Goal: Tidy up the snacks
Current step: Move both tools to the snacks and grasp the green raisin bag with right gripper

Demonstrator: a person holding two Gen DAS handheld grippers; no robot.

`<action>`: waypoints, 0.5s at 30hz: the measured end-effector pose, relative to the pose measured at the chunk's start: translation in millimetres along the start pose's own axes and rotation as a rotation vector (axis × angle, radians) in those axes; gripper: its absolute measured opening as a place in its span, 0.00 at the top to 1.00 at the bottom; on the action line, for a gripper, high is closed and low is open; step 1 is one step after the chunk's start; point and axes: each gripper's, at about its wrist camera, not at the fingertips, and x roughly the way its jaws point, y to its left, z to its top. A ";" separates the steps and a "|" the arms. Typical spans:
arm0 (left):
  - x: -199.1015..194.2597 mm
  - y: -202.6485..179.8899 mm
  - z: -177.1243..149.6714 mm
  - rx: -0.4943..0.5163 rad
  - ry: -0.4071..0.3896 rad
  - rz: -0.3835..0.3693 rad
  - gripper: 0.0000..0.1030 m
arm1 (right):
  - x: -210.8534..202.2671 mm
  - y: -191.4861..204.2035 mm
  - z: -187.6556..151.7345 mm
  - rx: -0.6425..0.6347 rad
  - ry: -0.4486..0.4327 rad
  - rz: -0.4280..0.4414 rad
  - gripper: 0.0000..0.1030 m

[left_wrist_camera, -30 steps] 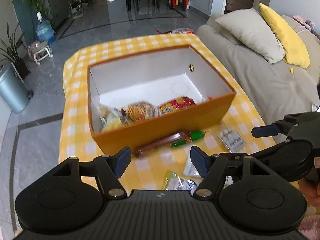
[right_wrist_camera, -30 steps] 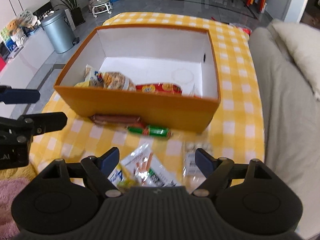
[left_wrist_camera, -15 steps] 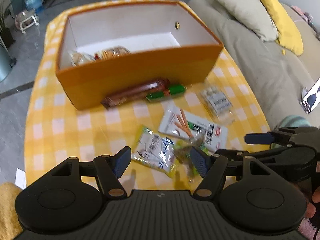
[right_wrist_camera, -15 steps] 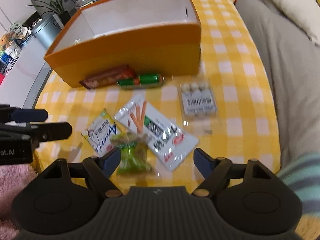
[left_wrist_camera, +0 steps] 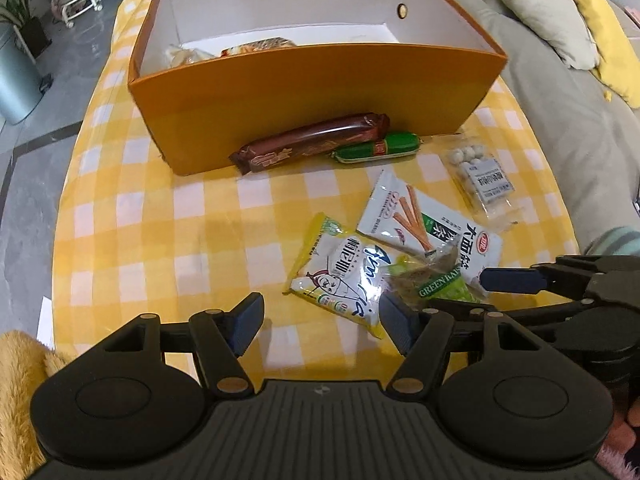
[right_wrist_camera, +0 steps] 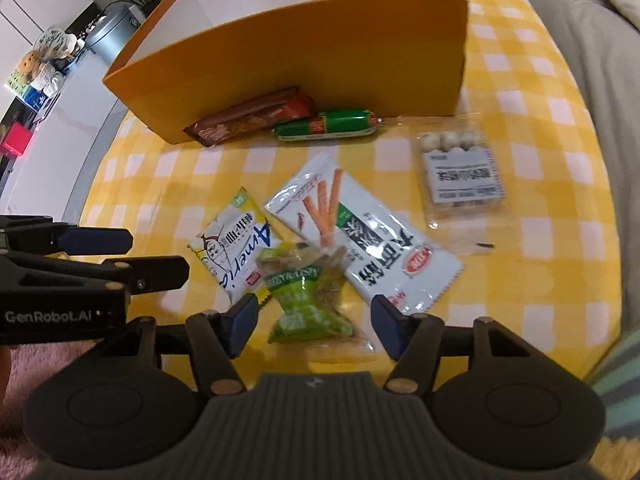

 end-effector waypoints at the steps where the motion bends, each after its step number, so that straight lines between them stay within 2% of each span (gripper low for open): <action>1: 0.7 0.8 0.6 -0.004 0.003 0.001 0.25 | 3.4 0.4 1.1 0.000 0.006 0.001 0.41; 4: 4.2 3.3 3.0 -0.025 0.016 -0.006 0.25 | 12.8 2.1 3.5 -0.005 0.023 0.005 0.43; 8: 9.1 3.8 4.4 -0.063 0.041 -0.037 0.27 | 22.9 5.3 4.1 -0.017 0.048 0.012 0.62; 15: 15.0 2.6 6.5 -0.125 0.074 -0.063 0.27 | 17.6 4.9 3.6 -0.031 0.033 0.016 0.70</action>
